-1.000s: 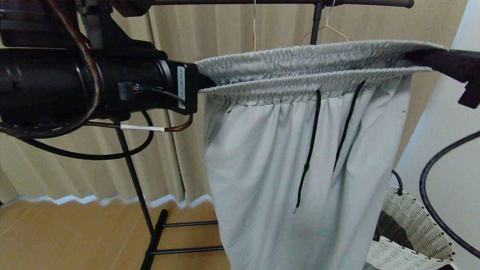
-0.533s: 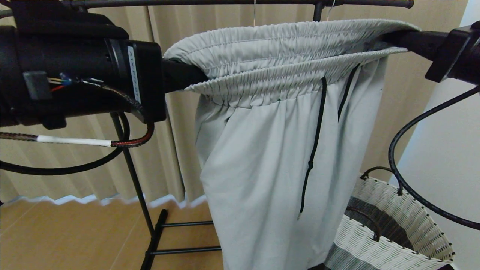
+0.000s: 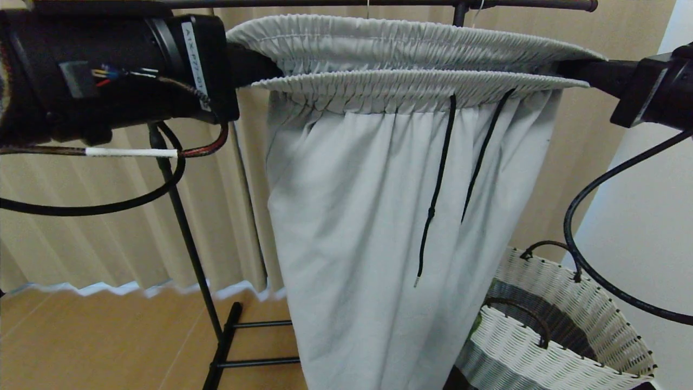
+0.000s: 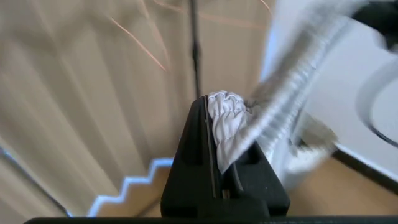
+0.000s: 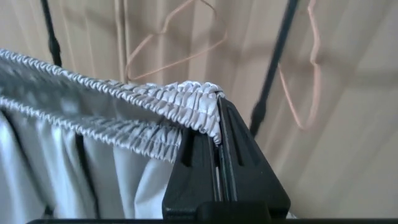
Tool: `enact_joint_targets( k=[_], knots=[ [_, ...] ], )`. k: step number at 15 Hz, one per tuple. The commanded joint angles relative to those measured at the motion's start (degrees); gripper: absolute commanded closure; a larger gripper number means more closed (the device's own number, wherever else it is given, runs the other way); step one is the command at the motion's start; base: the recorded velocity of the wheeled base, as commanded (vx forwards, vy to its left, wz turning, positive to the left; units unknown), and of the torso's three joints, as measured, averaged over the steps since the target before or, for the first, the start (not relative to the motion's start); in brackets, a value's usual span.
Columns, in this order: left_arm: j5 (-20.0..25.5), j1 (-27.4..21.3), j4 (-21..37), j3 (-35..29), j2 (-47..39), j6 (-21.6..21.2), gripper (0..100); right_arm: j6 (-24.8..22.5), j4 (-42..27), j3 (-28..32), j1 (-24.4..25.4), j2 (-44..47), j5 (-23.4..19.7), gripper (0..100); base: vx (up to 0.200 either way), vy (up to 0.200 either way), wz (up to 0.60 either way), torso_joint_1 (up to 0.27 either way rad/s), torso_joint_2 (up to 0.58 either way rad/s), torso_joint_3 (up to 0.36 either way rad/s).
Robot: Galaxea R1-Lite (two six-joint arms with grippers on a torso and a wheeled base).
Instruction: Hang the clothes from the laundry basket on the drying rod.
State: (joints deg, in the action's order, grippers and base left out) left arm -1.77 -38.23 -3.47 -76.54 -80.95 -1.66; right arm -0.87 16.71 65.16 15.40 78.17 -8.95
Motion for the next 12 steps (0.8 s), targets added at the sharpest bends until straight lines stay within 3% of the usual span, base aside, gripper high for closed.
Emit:
enact_joint_targets(
  k=[1, 5, 9, 12],
  knots=[
    [-0.52, 0.96, -0.92, -0.36, -2.02, 0.08, 100, -0.01, -4.23, -0.82, -0.46, -4.60, 0.07, 100, 0.000, 0.000, 0.00, 0.000, 0.00, 0.000],
    [-0.52, 0.52, -0.30, 5.18, -1.14, -0.10, 100, -0.01, -5.64, -9.00, 3.24, -8.38, 0.16, 100, 0.000, 0.000, 0.00, 0.000, 0.00, 0.000],
    [-0.61, 0.70, 5.50, 5.44, 0.97, 0.08, 100, -0.10, -5.81, -8.65, 5.26, -7.77, 0.16, 100, 0.000, 0.000, 0.00, 0.000, 0.00, 0.000],
    [-0.52, 0.70, 5.94, 6.23, 1.76, 0.08, 100, -0.10, -5.55, -8.38, 5.26, -6.71, 0.16, 100, 0.000, 0.000, 0.00, 0.000, 0.00, 0.000]
  ],
)
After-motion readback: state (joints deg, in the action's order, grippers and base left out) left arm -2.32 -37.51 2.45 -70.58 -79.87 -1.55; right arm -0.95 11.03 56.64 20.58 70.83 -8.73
